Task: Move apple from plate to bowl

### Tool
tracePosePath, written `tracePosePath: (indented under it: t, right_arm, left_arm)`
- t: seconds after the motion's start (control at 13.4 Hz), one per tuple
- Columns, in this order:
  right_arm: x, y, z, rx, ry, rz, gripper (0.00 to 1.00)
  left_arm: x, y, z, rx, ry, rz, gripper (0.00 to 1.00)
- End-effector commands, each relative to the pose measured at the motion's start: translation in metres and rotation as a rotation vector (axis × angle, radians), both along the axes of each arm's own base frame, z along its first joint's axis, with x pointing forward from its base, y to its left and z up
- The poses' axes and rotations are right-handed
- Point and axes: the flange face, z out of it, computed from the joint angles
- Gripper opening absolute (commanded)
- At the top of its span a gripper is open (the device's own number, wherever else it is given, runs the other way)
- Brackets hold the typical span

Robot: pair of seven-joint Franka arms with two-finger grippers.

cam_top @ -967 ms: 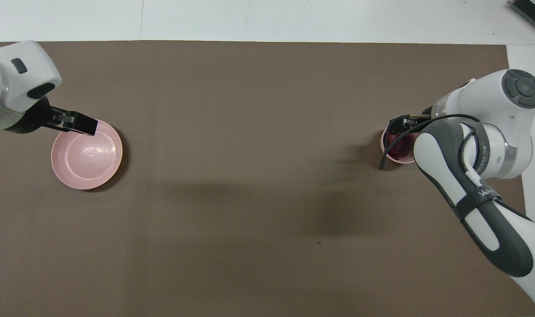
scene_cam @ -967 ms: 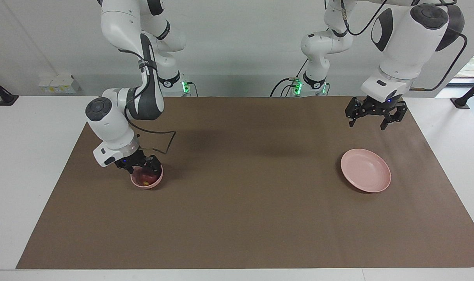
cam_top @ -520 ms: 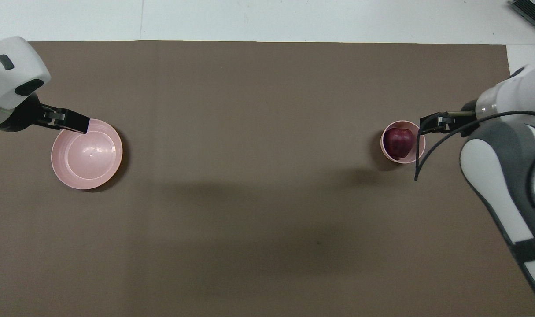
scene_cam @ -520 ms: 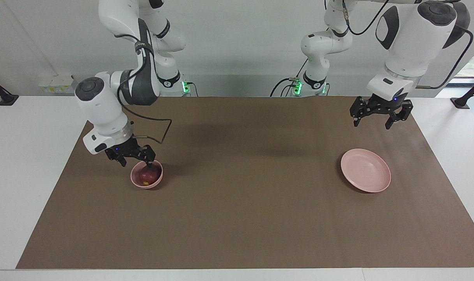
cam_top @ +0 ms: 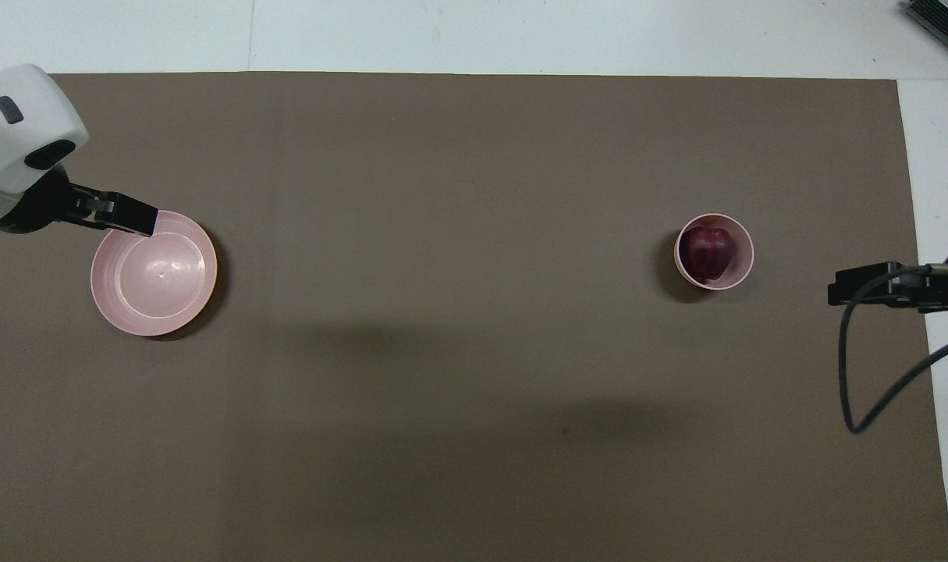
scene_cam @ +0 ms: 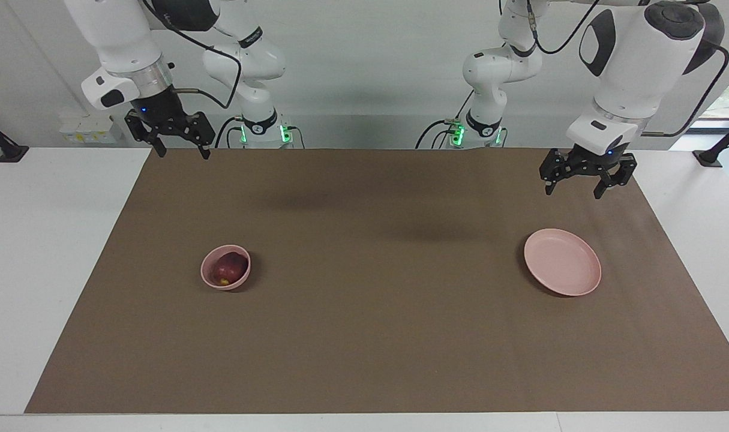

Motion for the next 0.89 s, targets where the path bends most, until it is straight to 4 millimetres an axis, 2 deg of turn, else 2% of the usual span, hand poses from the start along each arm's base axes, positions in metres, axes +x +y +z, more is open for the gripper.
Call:
tracePosePath:
  t: [0.0, 0.15, 0.22, 0.3, 0.37, 0.45, 0.52, 0.59, 0.82]
  right_arm:
    - [-0.008, 0.0, 0.009, -0.013, -0.007, -0.024, 1.0]
    - [0.0, -0.004, 0.026, -0.017, -0.028, -0.021, 1.0]
    - [0.002, -0.007, 0.035, -0.025, -0.004, -0.02, 1.0]
    - [0.002, -0.004, 0.041, -0.029, 0.01, -0.015, 1.0]
    - [0.001, -0.003, 0.044, -0.03, 0.007, -0.012, 1.0]
    - [-0.001, -0.004, 0.054, -0.039, -0.006, -0.012, 1.0]
    - [-0.005, -0.008, 0.06, -0.018, 0.01, -0.02, 1.0]
    - [-0.006, -0.015, 0.065, -0.006, 0.007, -0.035, 1.0]
    - [-0.007, -0.023, 0.064, -0.025, 0.003, -0.022, 1.0]
  left_arm:
    - [0.0, 0.002, 0.006, 0.009, 0.006, 0.005, 1.0]
    - [0.0, 0.006, 0.008, 0.01, 0.005, 0.008, 1.0]
    - [-0.002, 0.001, 0.007, 0.014, 0.014, -0.006, 1.0]
    - [-0.001, 0.008, 0.007, 0.017, 0.019, 0.006, 1.0]
    - [-0.002, 0.006, 0.007, 0.021, 0.019, 0.005, 1.0]
    - [-0.002, 0.017, 0.01, 0.023, 0.012, 0.026, 1.0]
    - [-0.002, 0.02, 0.011, 0.022, 0.01, 0.032, 1.0]
    - [-0.003, 0.011, 0.015, 0.018, 0.003, 0.017, 1.0]
    - [-0.003, 0.024, 0.019, 0.013, 0.002, 0.044, 1.0]
